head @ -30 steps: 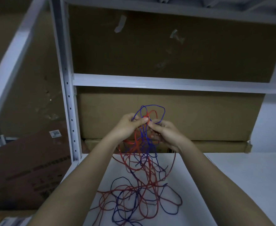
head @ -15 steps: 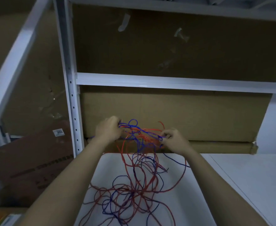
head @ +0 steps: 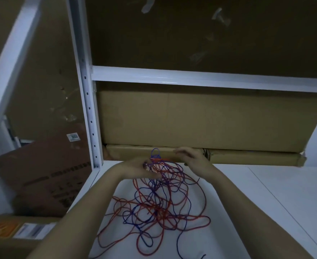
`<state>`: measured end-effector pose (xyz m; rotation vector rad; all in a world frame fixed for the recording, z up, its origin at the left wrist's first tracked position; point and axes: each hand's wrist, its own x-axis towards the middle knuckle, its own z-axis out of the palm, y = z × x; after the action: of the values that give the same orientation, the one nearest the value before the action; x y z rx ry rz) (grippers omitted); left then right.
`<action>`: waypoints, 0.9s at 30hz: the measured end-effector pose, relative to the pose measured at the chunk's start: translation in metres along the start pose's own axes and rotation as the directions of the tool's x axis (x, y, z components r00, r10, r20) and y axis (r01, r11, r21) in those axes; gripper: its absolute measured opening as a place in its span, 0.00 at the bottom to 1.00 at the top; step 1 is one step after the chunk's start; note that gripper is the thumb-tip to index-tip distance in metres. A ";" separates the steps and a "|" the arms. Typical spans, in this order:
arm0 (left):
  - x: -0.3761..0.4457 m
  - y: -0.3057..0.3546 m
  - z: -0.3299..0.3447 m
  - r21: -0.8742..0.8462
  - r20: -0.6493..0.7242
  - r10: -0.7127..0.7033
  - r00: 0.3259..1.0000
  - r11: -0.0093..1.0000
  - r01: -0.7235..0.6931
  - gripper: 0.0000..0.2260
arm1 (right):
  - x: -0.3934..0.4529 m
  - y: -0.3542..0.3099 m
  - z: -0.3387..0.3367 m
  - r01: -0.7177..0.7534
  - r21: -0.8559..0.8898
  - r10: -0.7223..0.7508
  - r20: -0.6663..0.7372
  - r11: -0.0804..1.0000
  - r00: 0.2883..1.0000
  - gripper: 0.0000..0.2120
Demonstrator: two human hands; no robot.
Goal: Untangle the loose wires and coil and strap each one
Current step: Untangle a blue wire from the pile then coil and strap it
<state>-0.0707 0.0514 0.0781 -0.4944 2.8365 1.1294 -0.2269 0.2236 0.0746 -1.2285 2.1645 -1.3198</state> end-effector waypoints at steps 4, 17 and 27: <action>-0.001 -0.011 0.013 0.249 0.053 -0.184 0.981 0.954 0.165 0.39 | 0.018 0.004 0.026 -0.049 -0.188 0.092 0.232 0.981 0.968 0.24; 0.008 -0.026 0.048 -0.247 -0.331 -0.175 0.927 0.965 0.094 0.18 | 0.012 0.020 0.049 0.063 0.033 -0.060 -0.092 0.997 0.994 0.05; -0.001 0.044 -0.053 0.252 -0.817 0.109 0.567 0.951 0.179 0.06 | 0.024 -0.049 -0.043 0.098 -0.491 -0.310 -0.373 0.866 0.874 0.14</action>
<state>-0.0800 0.0462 0.1463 -1.3620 3.6362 0.4262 -0.2434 0.2188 0.1419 -1.4860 2.8671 -1.3112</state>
